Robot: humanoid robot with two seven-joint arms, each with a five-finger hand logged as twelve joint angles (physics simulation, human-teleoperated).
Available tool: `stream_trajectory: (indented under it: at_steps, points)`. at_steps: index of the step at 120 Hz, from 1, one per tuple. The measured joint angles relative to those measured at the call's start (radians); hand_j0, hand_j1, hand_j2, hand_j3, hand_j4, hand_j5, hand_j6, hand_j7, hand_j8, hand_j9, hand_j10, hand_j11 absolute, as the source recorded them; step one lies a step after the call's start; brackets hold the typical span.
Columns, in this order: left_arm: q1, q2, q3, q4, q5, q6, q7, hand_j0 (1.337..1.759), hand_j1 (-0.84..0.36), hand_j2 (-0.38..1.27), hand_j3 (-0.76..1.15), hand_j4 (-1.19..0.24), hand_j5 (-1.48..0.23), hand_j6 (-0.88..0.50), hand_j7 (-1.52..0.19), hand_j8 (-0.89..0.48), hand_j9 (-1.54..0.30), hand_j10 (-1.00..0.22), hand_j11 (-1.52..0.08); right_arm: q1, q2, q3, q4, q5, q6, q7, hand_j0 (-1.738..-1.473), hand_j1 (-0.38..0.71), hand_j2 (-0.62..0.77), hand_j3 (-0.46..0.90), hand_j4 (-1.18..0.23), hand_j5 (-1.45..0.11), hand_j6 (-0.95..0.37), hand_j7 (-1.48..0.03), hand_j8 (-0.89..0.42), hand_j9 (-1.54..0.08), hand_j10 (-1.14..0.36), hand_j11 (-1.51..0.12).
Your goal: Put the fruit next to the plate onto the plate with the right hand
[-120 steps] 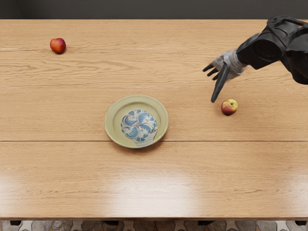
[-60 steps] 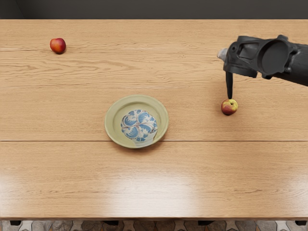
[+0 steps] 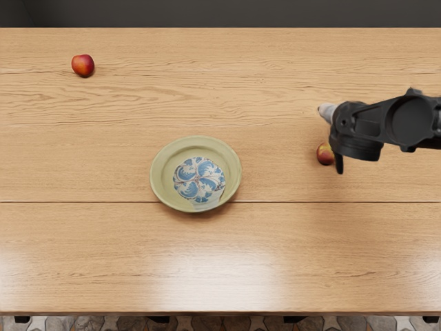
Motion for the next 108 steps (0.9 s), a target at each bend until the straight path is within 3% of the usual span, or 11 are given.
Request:
stream_trajectory:
  at_steps: [15,39,59,108]
  points:
    - [0.000,0.000,0.000,0.000,0.000,0.000,0.000,1.658,0.33,0.00,0.00,-0.02,-0.02,-0.02,-0.02,-0.02,-0.02,-0.02,-0.02,-0.011,0.004,-0.014,0.009,-0.016,-0.096,0.000,-1.658,-0.35,0.00,0.00,0.00,0.00,0.00,0.00,0.00,0.00,0.00,0.00]
    - [0.000,0.000,0.000,-0.001,0.000,0.000,0.000,1.658,0.33,0.00,0.00,-0.02,-0.02,-0.02,-0.02,-0.02,-0.02,-0.02,-0.02,-0.017,0.006,-0.012,0.008,-0.034,-0.016,0.000,-1.658,-0.35,0.00,0.00,0.00,0.00,0.00,0.00,0.00,0.00,0.00,0.00]
    - [0.000,0.000,0.002,-0.001,0.000,0.000,0.000,1.658,0.33,0.00,0.00,-0.02,-0.02,-0.02,-0.02,-0.02,-0.02,-0.02,-0.02,-0.055,0.007,-0.017,0.004,-0.060,-0.124,0.000,-1.658,-0.35,0.00,0.00,0.00,0.00,0.00,0.00,0.00,0.00,0.00,0.00]
    - [-0.001,0.000,0.003,-0.001,0.000,0.000,0.000,1.658,0.33,0.00,0.00,-0.02,-0.02,-0.02,-0.02,-0.02,-0.02,-0.02,-0.02,-0.132,0.052,-0.010,-0.068,-0.080,-0.132,0.000,-1.658,-0.09,-0.04,0.00,-0.22,-0.28,-0.22,-0.28,-0.22,-0.28,-0.22,-0.28]
